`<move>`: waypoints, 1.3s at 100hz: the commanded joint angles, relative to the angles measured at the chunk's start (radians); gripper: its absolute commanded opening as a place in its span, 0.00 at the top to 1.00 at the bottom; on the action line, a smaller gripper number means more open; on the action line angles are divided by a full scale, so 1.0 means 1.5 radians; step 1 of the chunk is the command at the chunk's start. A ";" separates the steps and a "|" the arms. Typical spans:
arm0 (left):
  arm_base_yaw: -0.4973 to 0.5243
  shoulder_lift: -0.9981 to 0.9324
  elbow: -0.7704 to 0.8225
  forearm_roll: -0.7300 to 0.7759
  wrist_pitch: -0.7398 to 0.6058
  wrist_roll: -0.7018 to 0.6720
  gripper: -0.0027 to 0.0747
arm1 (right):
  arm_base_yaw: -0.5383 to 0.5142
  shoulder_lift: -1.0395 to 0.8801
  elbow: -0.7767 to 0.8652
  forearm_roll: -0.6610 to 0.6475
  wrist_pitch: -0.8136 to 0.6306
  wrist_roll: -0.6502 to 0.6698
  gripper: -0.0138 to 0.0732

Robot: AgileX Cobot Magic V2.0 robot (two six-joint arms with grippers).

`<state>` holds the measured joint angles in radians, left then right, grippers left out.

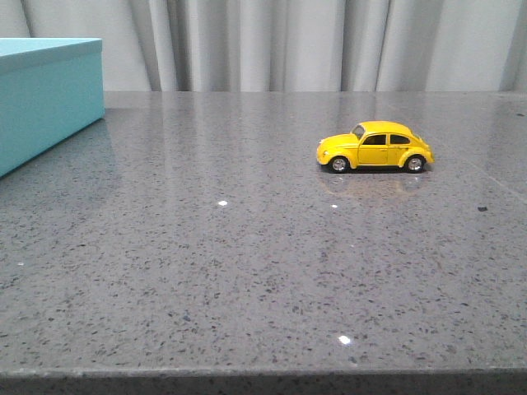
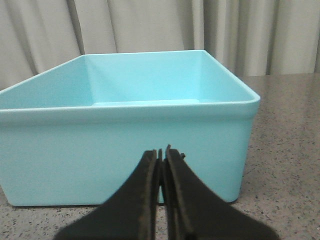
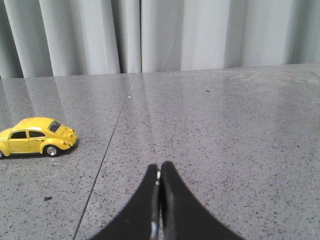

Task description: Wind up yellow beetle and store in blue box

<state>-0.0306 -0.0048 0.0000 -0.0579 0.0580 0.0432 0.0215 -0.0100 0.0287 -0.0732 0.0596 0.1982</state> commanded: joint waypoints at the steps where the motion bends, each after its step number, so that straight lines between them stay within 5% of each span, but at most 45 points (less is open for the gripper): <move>1: -0.004 -0.021 0.001 -0.021 -0.056 -0.007 0.99 | -0.003 -0.014 -0.034 0.004 -0.030 -0.006 0.92; 31: -0.004 0.043 -0.103 -0.038 -0.013 -0.007 0.99 | -0.003 0.067 -0.161 0.004 0.107 -0.006 0.92; 63: -0.004 0.175 -0.217 -0.038 -0.013 -0.007 0.98 | -0.003 0.175 -0.273 0.003 0.119 -0.010 0.90; 72: -0.004 0.213 -0.246 -0.038 -0.013 -0.007 0.90 | 0.000 0.203 -0.290 0.003 0.120 -0.010 0.81; 86: -0.004 0.270 -0.283 -0.038 -0.016 -0.007 0.58 | 0.000 0.240 -0.303 0.003 0.119 -0.010 0.56; 95: -0.004 0.299 -0.297 -0.038 -0.019 -0.007 0.47 | 0.000 0.260 -0.312 0.003 0.122 -0.010 0.45; 130: -0.004 0.340 -0.319 -0.038 -0.034 -0.007 0.46 | 0.000 0.303 -0.338 0.003 0.128 -0.010 0.41</move>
<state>-0.0306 0.4935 -0.4410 -0.1049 0.0962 0.0432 0.0215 0.4329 -0.4405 -0.0663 0.3251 0.1944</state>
